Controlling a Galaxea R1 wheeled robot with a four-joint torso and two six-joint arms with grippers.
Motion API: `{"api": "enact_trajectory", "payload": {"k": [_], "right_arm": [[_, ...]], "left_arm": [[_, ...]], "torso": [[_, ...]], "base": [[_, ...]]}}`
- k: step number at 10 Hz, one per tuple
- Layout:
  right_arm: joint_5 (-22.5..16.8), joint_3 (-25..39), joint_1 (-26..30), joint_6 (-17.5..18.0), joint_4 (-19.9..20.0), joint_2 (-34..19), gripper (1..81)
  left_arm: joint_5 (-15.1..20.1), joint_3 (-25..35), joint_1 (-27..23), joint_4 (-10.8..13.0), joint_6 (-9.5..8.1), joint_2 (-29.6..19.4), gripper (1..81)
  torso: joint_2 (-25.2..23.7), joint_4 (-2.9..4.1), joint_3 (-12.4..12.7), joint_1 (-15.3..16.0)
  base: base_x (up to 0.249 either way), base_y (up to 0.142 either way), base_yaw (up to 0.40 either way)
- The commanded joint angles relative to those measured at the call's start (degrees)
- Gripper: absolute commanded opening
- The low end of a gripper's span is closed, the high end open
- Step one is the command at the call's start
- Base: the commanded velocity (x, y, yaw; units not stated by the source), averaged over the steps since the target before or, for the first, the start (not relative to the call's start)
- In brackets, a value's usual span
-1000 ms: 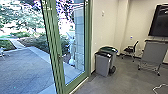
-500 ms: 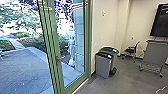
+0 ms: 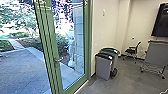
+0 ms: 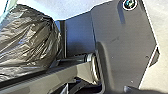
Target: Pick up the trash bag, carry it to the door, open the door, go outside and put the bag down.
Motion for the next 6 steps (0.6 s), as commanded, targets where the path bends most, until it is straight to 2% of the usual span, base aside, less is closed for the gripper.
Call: {"api": "enact_trajectory", "payload": {"k": [1,6], "right_arm": [[-3.23,0.21,2.32,-0.21,-0.45,0.61,81.1],[-3.23,0.21,2.41,-0.21,-0.54,0.61,81.1]], "left_arm": [[2.68,-0.03,-3.19,0.69,0.27,-0.05,1.0],[2.68,-0.03,-3.27,0.61,0.27,-0.05,1.0]], "torso": [[0.00,0.00,0.00,0.00],[0.00,0.00,0.00,0.00]], "base": [[0.152,0.000,0.000],[0.152,0.000,0.000]]}}
